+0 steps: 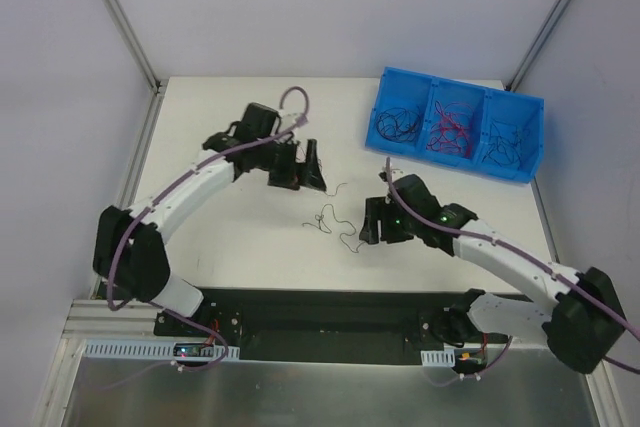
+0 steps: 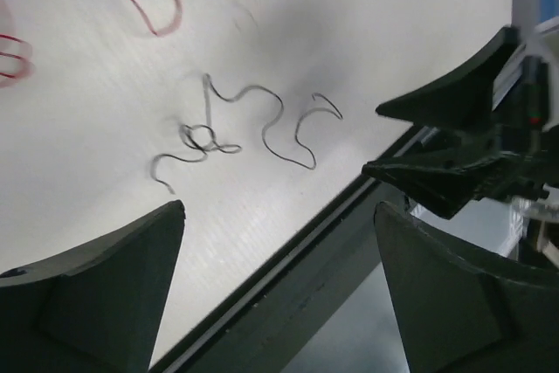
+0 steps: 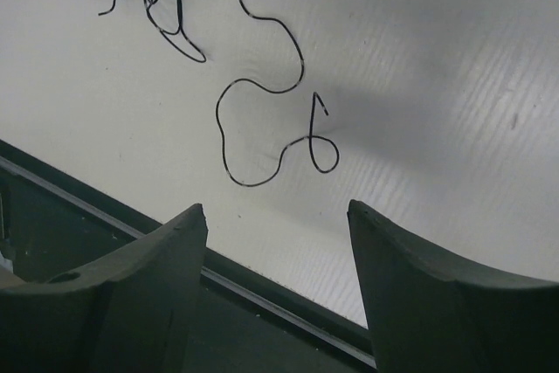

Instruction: Untangle the cables

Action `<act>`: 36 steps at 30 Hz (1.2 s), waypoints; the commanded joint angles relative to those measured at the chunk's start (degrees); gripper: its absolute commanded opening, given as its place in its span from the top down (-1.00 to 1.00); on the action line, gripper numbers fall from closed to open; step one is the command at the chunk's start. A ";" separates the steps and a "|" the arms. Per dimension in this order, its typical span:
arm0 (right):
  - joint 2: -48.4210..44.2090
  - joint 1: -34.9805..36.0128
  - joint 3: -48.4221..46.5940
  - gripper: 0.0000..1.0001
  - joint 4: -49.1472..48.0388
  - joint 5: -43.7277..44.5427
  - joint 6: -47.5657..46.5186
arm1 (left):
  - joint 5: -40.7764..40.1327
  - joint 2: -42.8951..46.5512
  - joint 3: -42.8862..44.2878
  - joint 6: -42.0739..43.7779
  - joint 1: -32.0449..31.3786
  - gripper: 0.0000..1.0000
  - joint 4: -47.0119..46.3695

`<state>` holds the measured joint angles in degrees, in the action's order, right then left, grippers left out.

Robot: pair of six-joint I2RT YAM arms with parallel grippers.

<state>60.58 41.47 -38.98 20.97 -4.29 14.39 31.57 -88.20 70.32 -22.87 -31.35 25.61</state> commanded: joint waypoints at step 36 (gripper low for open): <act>37.32 14.51 -24.82 -0.40 2.93 20.46 26.04 | -9.42 17.80 -1.24 10.30 13.78 -0.92 6.12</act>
<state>95.70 55.31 -59.96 22.81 11.31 38.87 22.92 -72.62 69.49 -13.82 -17.63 33.23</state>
